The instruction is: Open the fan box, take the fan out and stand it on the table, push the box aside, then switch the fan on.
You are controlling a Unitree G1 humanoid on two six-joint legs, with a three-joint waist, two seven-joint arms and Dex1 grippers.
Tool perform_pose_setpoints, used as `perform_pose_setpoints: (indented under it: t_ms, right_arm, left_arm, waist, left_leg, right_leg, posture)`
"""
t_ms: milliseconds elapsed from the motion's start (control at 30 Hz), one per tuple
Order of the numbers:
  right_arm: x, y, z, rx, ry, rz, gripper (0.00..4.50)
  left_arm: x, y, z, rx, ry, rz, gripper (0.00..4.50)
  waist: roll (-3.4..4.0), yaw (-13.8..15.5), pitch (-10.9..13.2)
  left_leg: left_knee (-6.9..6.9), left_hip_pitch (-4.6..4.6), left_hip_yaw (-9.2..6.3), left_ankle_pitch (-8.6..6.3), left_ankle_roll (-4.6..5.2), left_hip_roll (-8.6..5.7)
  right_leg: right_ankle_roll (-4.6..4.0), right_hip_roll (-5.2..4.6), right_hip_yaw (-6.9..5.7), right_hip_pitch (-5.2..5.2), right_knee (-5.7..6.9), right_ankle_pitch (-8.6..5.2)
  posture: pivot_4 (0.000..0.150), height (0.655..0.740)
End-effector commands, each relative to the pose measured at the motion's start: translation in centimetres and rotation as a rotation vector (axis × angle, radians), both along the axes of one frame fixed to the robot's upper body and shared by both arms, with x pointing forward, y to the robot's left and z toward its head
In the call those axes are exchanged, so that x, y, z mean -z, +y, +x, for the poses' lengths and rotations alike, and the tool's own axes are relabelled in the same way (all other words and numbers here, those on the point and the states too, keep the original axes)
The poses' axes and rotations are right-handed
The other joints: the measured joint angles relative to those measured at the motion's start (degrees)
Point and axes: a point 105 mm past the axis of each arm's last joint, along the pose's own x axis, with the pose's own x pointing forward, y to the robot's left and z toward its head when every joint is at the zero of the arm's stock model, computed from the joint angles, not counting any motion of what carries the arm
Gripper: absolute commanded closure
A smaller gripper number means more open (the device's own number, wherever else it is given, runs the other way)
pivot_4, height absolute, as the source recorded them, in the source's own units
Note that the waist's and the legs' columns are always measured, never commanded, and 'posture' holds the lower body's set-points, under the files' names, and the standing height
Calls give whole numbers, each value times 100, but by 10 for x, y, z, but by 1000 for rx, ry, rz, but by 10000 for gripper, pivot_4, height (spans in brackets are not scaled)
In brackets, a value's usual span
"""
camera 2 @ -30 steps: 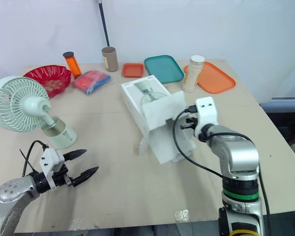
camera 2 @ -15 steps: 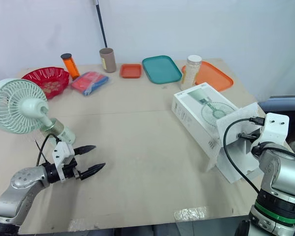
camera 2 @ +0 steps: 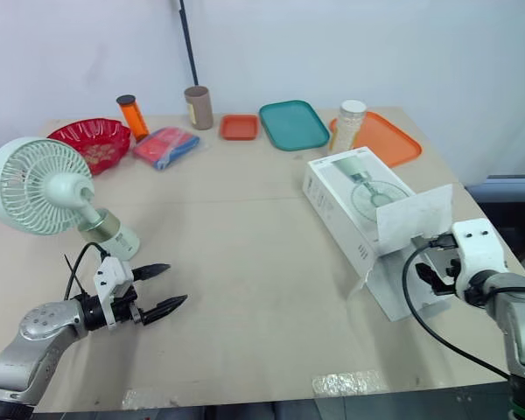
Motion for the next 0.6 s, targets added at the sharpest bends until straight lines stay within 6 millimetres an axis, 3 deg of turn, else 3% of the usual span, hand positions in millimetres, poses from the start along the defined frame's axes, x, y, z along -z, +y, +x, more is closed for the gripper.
perform_pose_setpoints:
  t_ms: [33, 100, 233, 367, 433, 600]
  right_arm:
    - [-53, -15, 4, -4, -152, -56, 1155]
    - [-72, 4, 7, -116, -222, -13, 1155]
    - [-94, 81, 1, -557, -347, 105, 1155]
    - [-96, 152, -17, -922, -396, 258, 1155]
    - [-94, 170, -18, -1015, -400, 304, 1155]
    - [-82, 199, 5, -1082, -377, 353, 1155]
  left_arm:
    - [-14, 0, 5, 3, -55, -3, 0]
    - [-15, 0, 6, 1, -63, -1, 0]
    - [-24, 2, 7, -21, -78, -29, 0]
    - [-28, 0, -1, -14, -92, -23, 0]
    - [-31, -3, -4, -13, -98, -29, 0]
    - [-36, -5, -10, -37, -110, -39, 0]
  waist:
    - [0, -42, 1]
    - [11, -58, 1]
    - [10, -55, 2]
    - [1, -44, 7]
    - [-5, -39, 10]
    - [-6, -11, 11]
  left_leg:
    - [-4, 21, 1, -3, 5, 3]
    - [-8, 31, 1, -13, 23, 12]
    - [-8, 30, -4, -20, 36, 21]
    - [-1, 24, -9, -24, 41, 24]
    - [2, 21, -11, -24, 42, 20]
    - [7, 22, -15, -23, 40, 18]
  right_leg:
    - [0, 5, 2, 21, -6, 0]
    - [0, 22, 10, 54, -28, -3]
    - [-2, 29, 5, 44, -34, -3]
    - [-1, 26, 0, 45, -44, -2]
    - [1, 19, -3, 47, -46, -2]
    - [3, 20, -6, 47, -48, 3]
  posture:
    - [1500, 7400]
    - [1500, 7400]
    - [1500, 7400]
    - [1500, 7400]
    - [1500, 7400]
    - [1500, 7400]
